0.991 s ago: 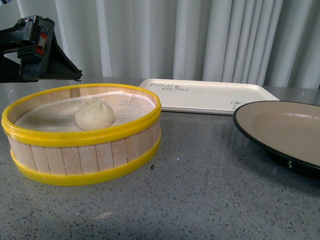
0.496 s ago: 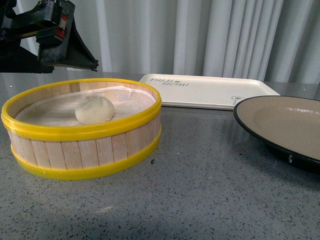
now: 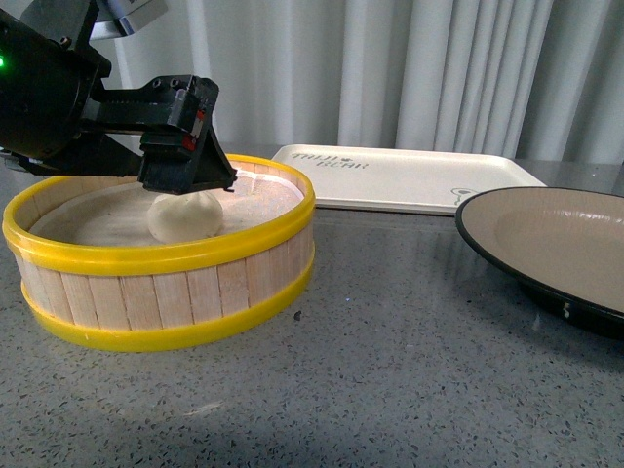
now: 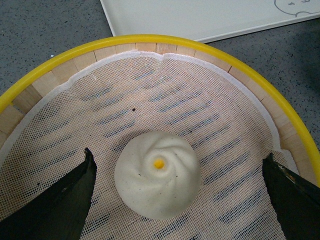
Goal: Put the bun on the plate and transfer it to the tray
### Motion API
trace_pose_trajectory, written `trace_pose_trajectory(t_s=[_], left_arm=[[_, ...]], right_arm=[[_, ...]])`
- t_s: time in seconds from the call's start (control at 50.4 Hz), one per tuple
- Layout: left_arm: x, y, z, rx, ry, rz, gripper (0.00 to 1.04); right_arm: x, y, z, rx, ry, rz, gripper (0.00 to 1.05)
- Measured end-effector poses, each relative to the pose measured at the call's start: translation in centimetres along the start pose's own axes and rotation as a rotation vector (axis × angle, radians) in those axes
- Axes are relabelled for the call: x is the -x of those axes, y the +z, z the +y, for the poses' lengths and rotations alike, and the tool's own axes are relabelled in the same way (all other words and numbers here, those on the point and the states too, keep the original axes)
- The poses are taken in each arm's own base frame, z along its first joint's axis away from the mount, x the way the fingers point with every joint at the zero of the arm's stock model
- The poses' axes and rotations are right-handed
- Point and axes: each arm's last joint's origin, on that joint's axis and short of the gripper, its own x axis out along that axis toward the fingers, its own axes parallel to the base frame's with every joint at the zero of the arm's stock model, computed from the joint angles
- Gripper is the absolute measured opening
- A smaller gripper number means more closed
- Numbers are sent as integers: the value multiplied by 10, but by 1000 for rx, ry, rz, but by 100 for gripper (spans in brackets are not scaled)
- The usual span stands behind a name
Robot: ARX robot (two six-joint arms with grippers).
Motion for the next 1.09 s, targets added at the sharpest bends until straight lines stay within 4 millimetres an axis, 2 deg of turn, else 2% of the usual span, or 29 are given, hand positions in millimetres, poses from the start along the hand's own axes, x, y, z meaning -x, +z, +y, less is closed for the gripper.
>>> trace_pose_trajectory(t_s=[0.615, 1.091], left_arm=[[-24, -1, -2, 5, 12, 28, 98], [-27, -4, 2, 6, 46, 44, 98]], right_arm=[[0, 0, 0, 0, 0, 0, 96], [0, 0, 0, 0, 0, 0, 96]])
